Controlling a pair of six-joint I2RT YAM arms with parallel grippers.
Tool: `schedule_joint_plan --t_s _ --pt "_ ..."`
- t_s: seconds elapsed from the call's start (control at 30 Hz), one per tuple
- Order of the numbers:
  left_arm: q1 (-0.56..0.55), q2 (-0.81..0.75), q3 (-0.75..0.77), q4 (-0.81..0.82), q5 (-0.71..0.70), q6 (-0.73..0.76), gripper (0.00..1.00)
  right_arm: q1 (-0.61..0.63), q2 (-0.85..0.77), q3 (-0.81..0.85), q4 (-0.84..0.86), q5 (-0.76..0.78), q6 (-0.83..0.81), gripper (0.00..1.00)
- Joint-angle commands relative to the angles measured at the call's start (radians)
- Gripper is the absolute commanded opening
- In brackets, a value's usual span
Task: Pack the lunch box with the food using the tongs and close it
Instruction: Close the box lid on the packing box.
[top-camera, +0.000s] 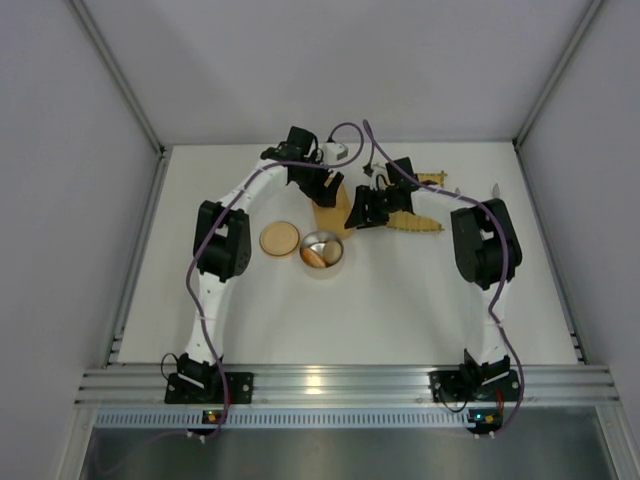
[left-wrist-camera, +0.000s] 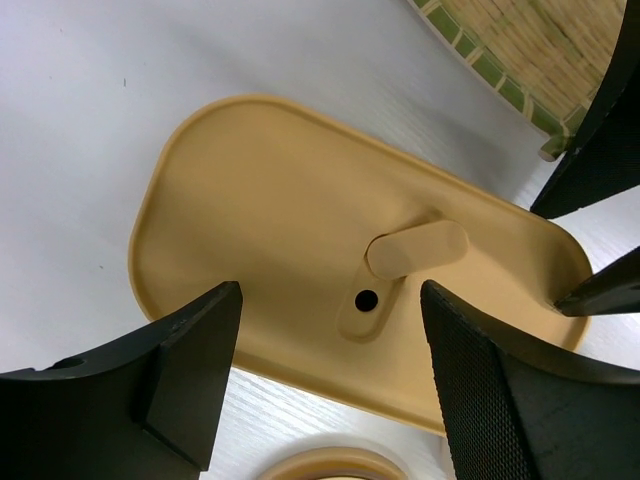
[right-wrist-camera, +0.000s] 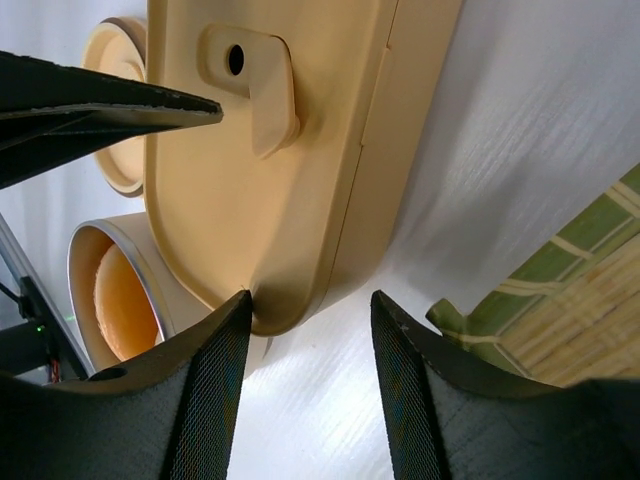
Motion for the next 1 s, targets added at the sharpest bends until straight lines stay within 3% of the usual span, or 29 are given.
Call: schedule_joint_plan --t_s 0.0,0.37,0.7,0.97 --pt "0.008 -0.091 -0.013 -0.033 0.03 -0.081 0.77 0.002 -0.061 0.041 -0.086 0.033 -0.037 0.5" --pt "0.014 -0.137 -0.062 -0.046 0.034 -0.118 0.74 -0.021 -0.064 0.128 -0.097 0.039 -0.028 0.43" --pt "0.023 -0.226 -0.177 -0.007 0.036 -0.18 0.63 -0.024 -0.016 0.248 -0.117 0.07 -0.02 0.23" --pt "0.198 -0.408 -0.382 -0.016 0.062 -0.246 0.63 -0.031 -0.128 0.168 -0.143 0.059 -0.077 0.33"
